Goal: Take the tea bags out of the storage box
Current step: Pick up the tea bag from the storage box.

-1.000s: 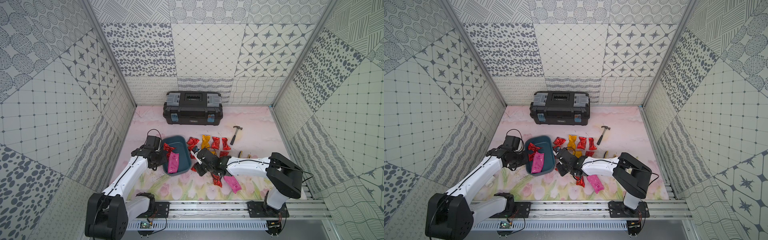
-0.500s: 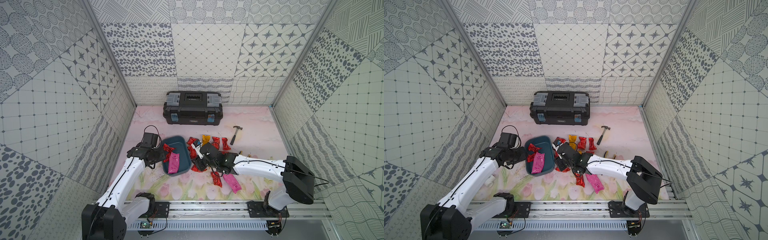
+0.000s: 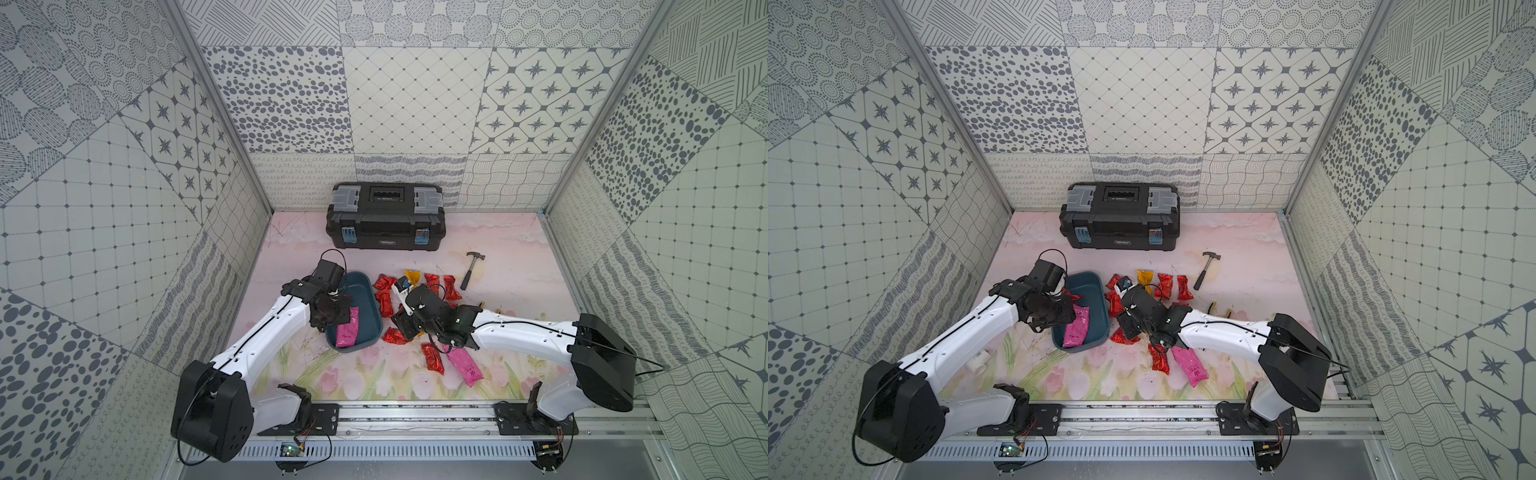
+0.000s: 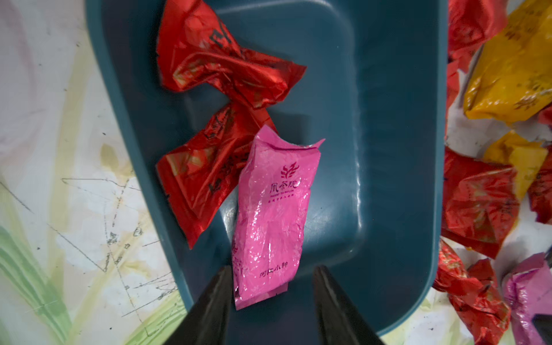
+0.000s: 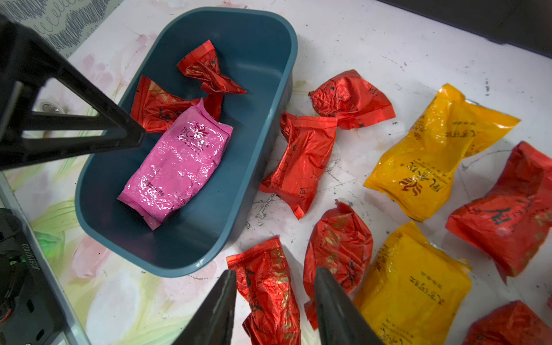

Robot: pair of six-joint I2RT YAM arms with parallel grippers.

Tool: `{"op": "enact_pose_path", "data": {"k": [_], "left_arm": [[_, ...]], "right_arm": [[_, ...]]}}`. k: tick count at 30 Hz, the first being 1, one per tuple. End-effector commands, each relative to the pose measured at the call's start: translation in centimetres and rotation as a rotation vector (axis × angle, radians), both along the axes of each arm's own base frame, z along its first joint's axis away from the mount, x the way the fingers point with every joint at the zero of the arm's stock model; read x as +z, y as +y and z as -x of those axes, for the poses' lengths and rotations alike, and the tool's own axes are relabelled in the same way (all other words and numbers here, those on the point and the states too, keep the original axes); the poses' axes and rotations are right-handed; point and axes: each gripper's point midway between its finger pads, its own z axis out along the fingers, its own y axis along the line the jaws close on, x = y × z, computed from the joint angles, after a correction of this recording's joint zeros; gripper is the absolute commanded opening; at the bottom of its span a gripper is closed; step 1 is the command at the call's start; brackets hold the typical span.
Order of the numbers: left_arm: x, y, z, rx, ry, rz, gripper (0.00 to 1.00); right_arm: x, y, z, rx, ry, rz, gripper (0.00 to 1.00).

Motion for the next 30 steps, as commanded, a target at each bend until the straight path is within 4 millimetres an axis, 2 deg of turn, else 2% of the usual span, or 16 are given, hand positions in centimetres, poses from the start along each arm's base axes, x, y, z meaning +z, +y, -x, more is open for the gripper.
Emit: {"op": "enact_pose_path", "data": {"k": [1,8,14,24,30], "left_arm": [[-1.5,-0.7,0.4,-0.052,0.061,-0.016,0.49],[-4.0,0.8,0.3,-0.021,0.115,-0.116,0.48],[-5.1,0.5,-0.1,-0.024,0.120,-0.112,0.46],[-5.5,0.9,-0.3,-0.026,0.118,-0.134,0.23],[-4.1,1.7,0.0,-0.018,0.081,-0.160,0.10]], "right_arm": [[0.9,-0.1,-0.3,-0.022,-0.008,-0.040,0.47],[0.5,-0.1,-0.2,-0.022,0.007,-0.043,0.47],[0.5,0.0,-0.3,-0.027,0.007,-0.050,0.47],[0.5,0.1,-0.4,-0.025,0.009,-0.057,0.46],[0.6,0.2,-0.5,-0.022,0.011,-0.064,0.46]]}}
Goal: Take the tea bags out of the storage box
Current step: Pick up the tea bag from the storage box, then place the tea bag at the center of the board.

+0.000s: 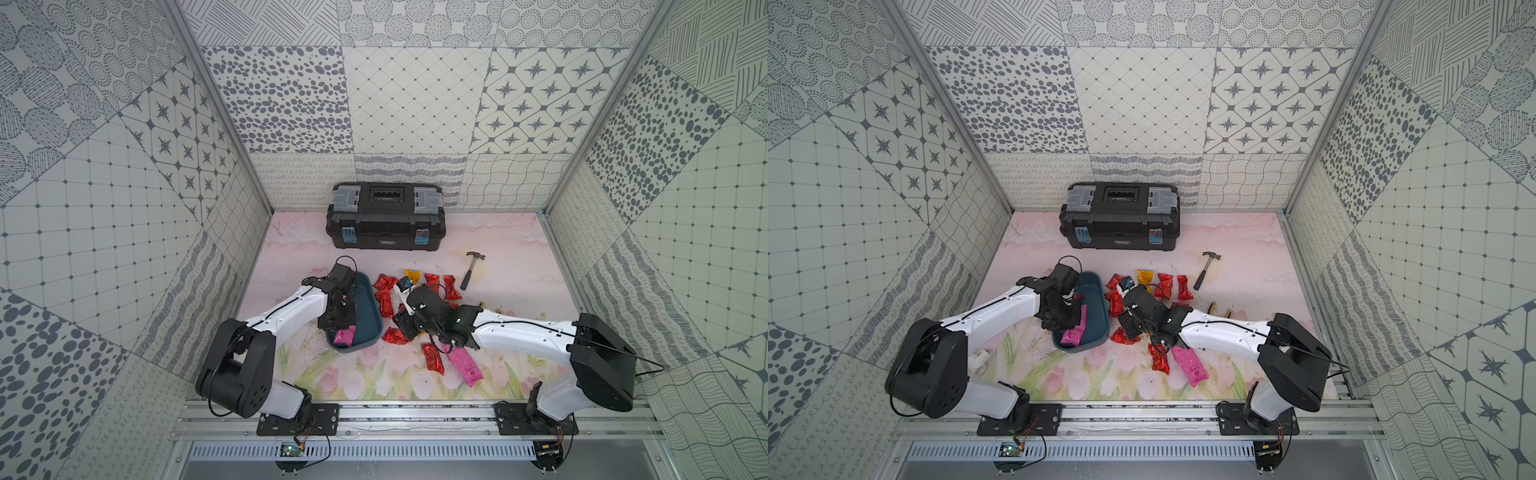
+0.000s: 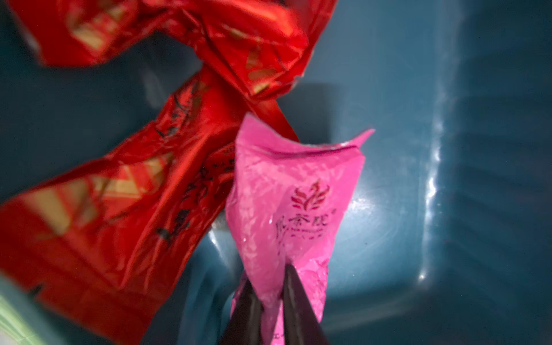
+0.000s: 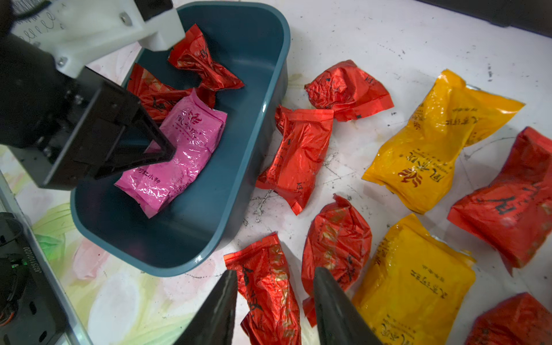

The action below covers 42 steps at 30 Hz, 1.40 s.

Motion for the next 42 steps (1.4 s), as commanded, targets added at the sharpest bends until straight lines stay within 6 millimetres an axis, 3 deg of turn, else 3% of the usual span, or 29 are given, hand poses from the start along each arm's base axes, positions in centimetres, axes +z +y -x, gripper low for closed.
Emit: {"op": "enact_pose_path", "data": {"k": [1,6,18,29,33,37,42], "left_arm": [[0.8,1.3,0.7,-0.004,-0.018,-0.064,0.07],[2.9,1.6,0.9,0.009,-0.064,-0.055,0.00],[8.6,0.7,3.3,0.143,-0.171,0.065,0.00],[12.1,-2.6,8.0,0.218,-0.229,0.134,0.00],[12.2,-5.5,9.7,0.171,-0.245,0.167,0.00],[11.1,-8.8,11.2,0.083,-0.266,0.149,0.00],[8.8,-15.0,12.3,-0.053,-0.277,0.222,0.01]], "right_arm": [[0.9,0.5,-0.4,-0.006,-0.012,-0.052,0.46],[1.0,0.5,-0.2,0.000,-0.008,-0.056,0.46],[2.8,-0.4,0.8,-0.020,0.022,-0.130,0.46],[4.1,-4.8,2.6,-0.107,0.066,-0.158,0.46],[5.0,-6.6,3.2,-0.144,0.065,-0.180,0.46],[4.9,-8.5,4.1,-0.176,0.083,-0.159,0.46],[4.8,-10.1,5.3,-0.189,0.114,-0.160,0.46]]}}
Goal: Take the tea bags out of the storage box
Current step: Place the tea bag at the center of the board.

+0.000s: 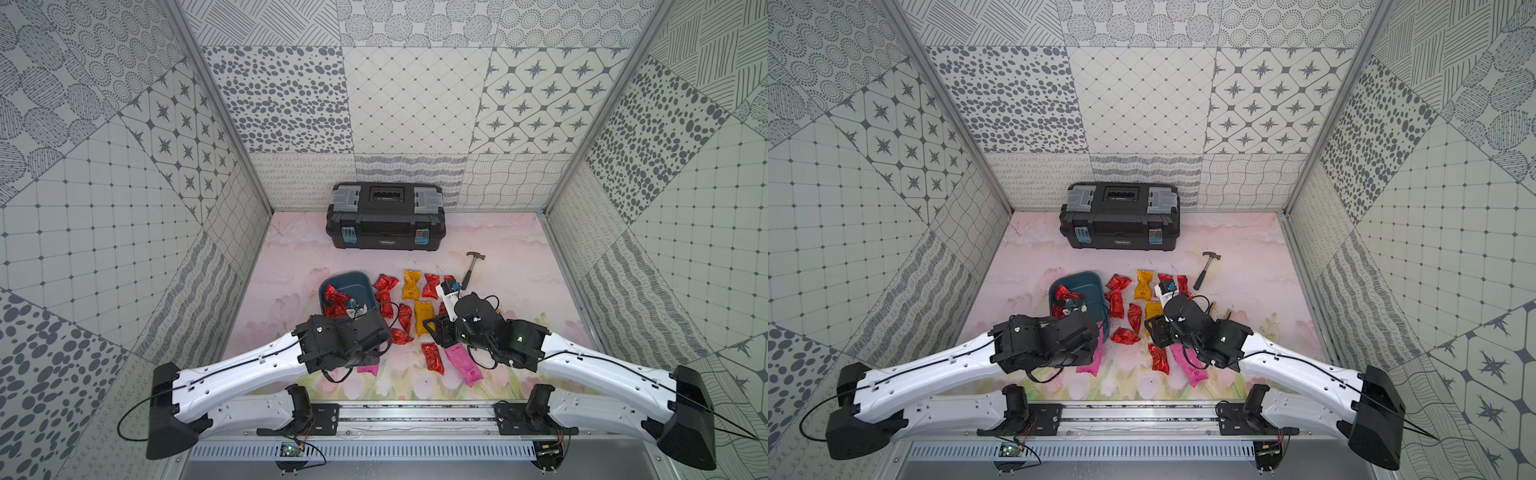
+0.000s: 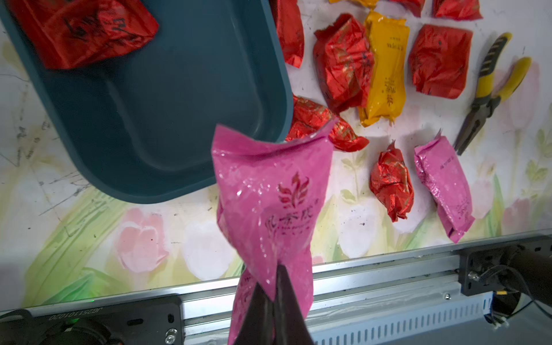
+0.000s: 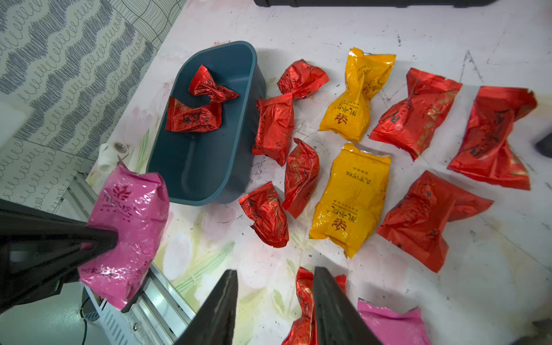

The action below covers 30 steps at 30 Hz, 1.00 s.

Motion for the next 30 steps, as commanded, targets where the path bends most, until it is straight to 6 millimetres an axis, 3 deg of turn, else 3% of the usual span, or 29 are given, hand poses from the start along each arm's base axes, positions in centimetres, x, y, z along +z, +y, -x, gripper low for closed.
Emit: {"op": "enact_pose_path", "data": {"k": [1,5,13,19,26,30], "left_arm": [[-1.4,-4.8,0.3,0.026,-0.052,0.093,0.01],[-3.1,-7.3,0.8,-0.020,-0.039,0.126,0.02],[-6.8,-9.5,1.5,-0.044,0.020,0.173,0.03],[-7.6,-11.6,1.1,-0.049,0.000,0.267,0.05],[-8.5,-10.7,0.8,-0.008,-0.003,0.235,0.18],[-6.4,-9.1,0.3,-0.003,-0.047,0.173,0.35]], "right_arm": [[-0.7,-1.7,0.8,-0.037,0.036,0.009,0.46],[-0.9,-2.6,1.3,-0.055,0.045,0.000,0.46],[-1.5,-2.8,1.6,-0.044,0.050,0.011,0.46],[-2.0,-3.0,1.9,-0.041,0.064,0.006,0.46],[-1.7,-3.4,2.1,-0.040,0.052,0.002,0.46],[-1.2,-3.3,2.0,-0.030,0.038,0.003,0.46]]}}
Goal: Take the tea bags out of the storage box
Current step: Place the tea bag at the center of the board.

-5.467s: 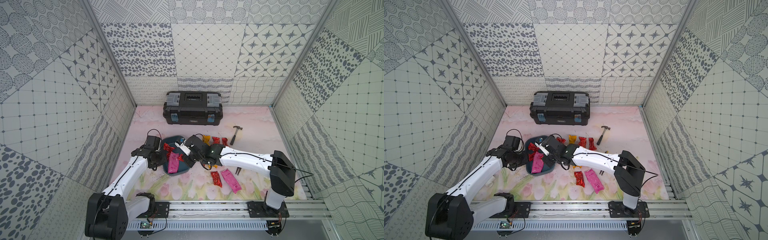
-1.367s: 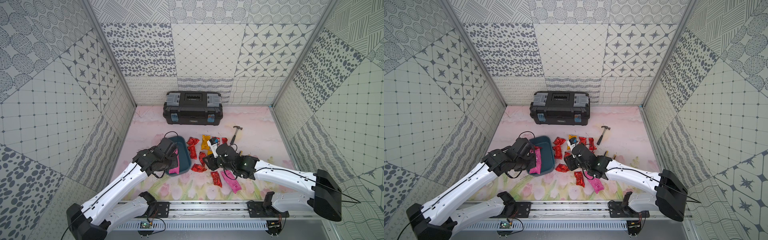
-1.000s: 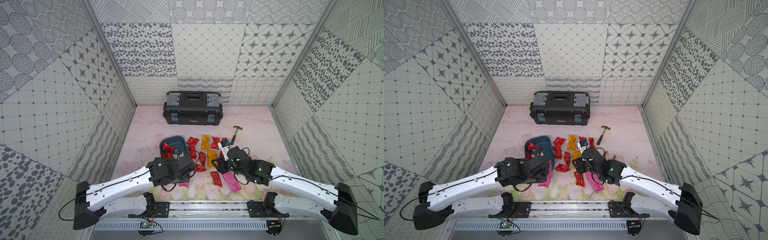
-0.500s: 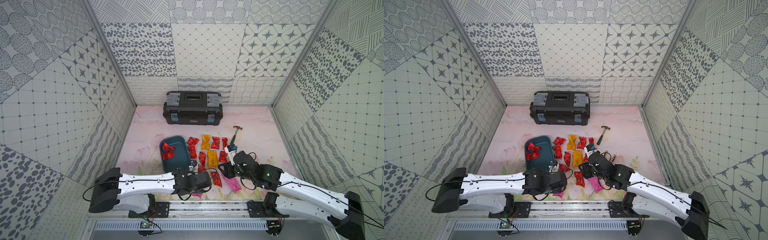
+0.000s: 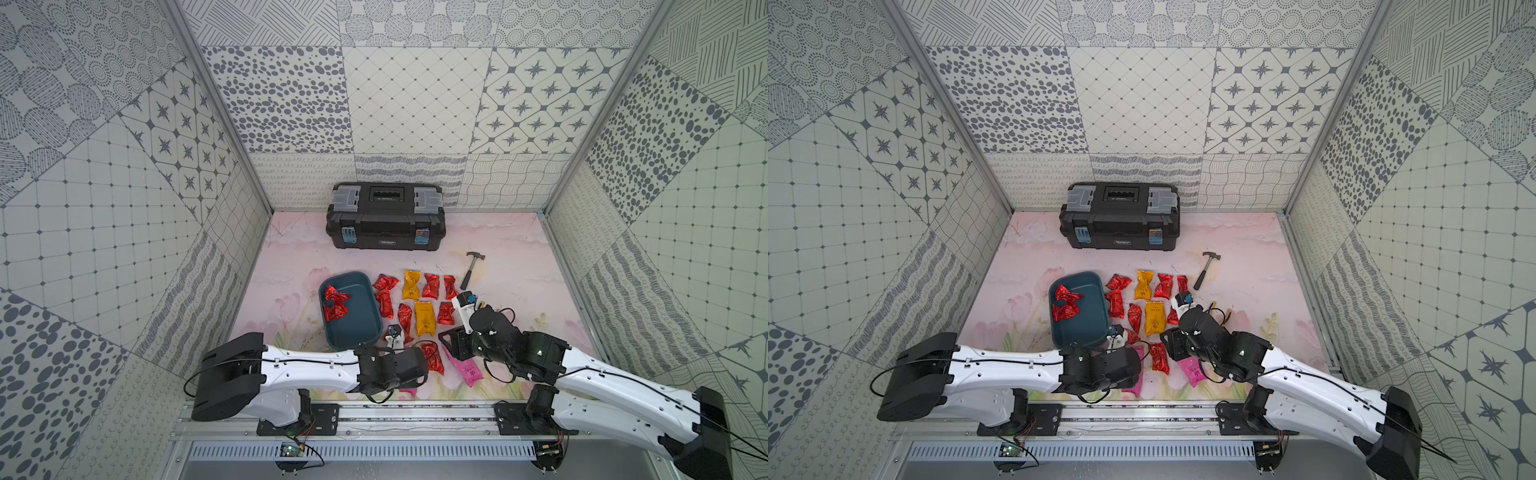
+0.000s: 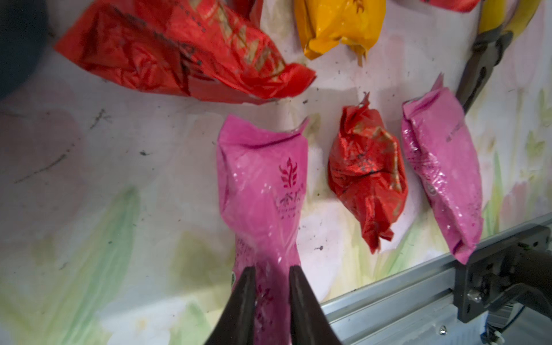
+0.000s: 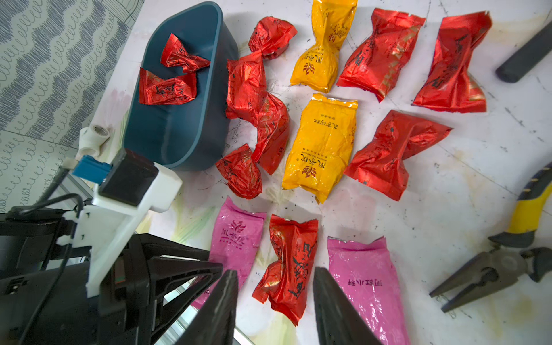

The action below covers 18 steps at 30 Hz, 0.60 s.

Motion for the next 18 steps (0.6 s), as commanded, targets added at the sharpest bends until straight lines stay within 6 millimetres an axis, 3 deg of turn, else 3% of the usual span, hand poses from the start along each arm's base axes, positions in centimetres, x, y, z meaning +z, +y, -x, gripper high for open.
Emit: {"op": "enact_pose_path", "data": {"k": [1,6,10,18], "left_arm": [[2.8,1.0,-1.0,0.031,-0.067,-0.022,0.40],[6.3,6.0,-1.5,0.087,-0.124,-0.162,0.53],[8.7,9.8,-3.0,0.178,-0.133,-0.183,0.54],[12.1,16.1,-8.0,0.318,-0.123,-0.138,0.52]], "right_arm": [[1.1,0.2,-0.3,0.006,-0.030,-0.021,0.46],[2.0,0.9,-0.7,0.033,-0.056,-0.008,0.46],[2.5,2.3,-1.3,0.067,-0.065,0.007,0.46],[4.3,8.5,-3.3,0.188,-0.092,-0.035,0.46]]}}
